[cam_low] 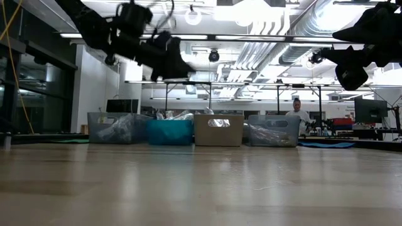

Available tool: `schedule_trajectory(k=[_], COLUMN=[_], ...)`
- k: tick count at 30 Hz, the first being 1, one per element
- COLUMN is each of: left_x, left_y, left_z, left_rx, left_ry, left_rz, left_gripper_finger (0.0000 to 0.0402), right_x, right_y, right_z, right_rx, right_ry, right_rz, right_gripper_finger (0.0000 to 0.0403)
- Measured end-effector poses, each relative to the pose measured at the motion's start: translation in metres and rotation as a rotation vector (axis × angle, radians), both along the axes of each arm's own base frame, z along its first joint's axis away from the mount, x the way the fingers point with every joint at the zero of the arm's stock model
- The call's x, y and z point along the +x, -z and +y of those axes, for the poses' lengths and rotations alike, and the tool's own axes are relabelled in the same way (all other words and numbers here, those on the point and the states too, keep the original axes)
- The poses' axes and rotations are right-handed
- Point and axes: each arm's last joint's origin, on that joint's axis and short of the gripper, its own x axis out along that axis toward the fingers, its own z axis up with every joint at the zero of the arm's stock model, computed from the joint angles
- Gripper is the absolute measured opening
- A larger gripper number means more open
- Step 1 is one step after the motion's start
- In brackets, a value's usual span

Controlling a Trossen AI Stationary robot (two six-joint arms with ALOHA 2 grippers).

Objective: Pick & Place Toothbrushes
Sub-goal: Return to Home Position

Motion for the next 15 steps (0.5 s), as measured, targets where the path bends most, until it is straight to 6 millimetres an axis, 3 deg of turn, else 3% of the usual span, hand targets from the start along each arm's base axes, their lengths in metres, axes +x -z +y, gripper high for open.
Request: schedule_trajectory(k=[7,15], left_x=[-0.004,-0.041], left_y=[-0.033,-0.06], left_z=[-0.037,-0.065], left_rx=[0.176,0.329], left_ry=[0.136,0.222], left_rz=[-0.036,0.075], left_gripper_finger=[0.0186,0.0186], right_x=[0.0,0.0], right_y=[0.0,0.0], right_z=[0.0,0.0], right_rx=[0.0,0.0], right_ry=[0.0,-0.001], right_rz=[0.0,-0.001], right_gripper_finger=[0.0176,0.0176])
